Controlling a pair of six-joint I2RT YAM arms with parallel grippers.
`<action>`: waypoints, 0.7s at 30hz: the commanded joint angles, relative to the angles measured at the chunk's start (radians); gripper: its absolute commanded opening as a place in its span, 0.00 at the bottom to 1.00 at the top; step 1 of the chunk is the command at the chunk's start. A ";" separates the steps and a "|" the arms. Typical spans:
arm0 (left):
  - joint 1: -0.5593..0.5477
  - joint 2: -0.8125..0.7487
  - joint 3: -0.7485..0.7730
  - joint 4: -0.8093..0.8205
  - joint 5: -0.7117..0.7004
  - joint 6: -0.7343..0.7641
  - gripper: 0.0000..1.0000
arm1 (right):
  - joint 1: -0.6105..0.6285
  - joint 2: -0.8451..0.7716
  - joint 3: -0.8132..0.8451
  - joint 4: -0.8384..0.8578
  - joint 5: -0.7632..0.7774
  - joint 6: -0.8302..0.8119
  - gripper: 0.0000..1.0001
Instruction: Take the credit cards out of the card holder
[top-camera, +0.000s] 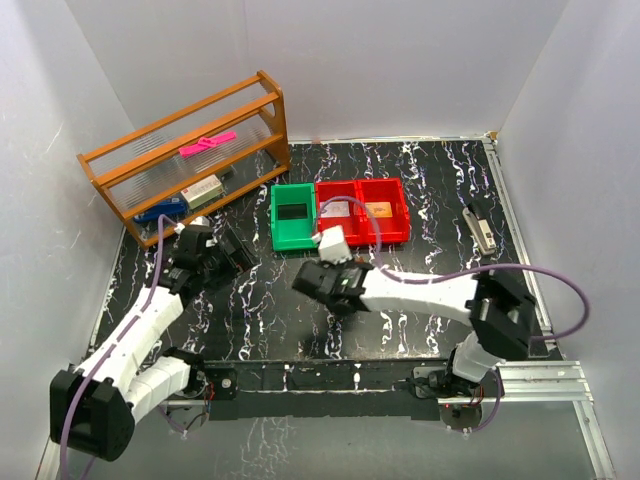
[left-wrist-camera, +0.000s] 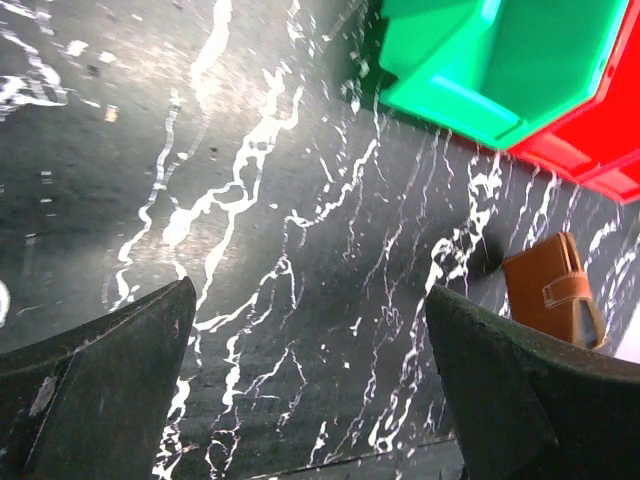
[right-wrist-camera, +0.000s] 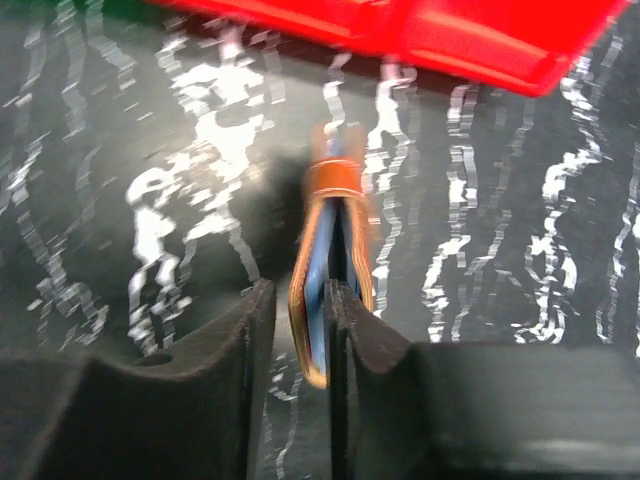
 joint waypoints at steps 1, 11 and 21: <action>-0.003 -0.103 0.054 -0.143 -0.201 -0.052 0.99 | 0.132 0.119 0.050 0.007 0.004 -0.004 0.30; -0.002 -0.229 0.006 -0.137 -0.209 -0.095 0.99 | 0.205 0.043 0.026 0.252 -0.289 -0.078 0.69; -0.014 0.068 0.060 0.225 0.309 0.083 0.98 | -0.349 -0.311 -0.306 0.529 -0.758 0.076 0.72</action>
